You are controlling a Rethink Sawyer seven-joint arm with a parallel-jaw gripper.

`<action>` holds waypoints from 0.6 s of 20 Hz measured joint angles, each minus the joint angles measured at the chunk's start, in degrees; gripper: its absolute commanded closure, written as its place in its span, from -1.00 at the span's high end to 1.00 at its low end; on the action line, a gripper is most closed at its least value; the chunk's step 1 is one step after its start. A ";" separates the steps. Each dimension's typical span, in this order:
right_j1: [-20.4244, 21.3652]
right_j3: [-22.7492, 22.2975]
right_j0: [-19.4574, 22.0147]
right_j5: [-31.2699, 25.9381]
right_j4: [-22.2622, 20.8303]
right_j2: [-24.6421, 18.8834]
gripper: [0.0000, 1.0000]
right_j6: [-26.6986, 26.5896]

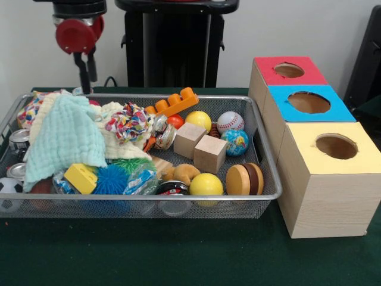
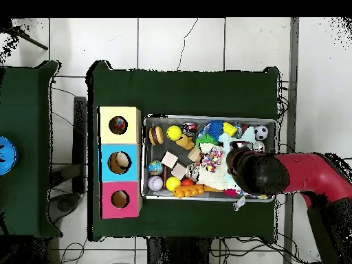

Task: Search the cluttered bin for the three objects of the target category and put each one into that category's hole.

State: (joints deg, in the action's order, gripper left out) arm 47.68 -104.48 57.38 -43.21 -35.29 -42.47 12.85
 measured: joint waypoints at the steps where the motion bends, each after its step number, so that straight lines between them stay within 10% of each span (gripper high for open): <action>1: 0.54 -0.50 -1.00 -0.75 1.45 0.50 1.00 0.05; 12: 1.93 -4.56 -9.22 -0.88 4.79 7.68 1.00 0.95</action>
State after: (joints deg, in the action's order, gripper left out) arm 49.61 -109.04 48.16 -44.09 -30.50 -34.79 13.80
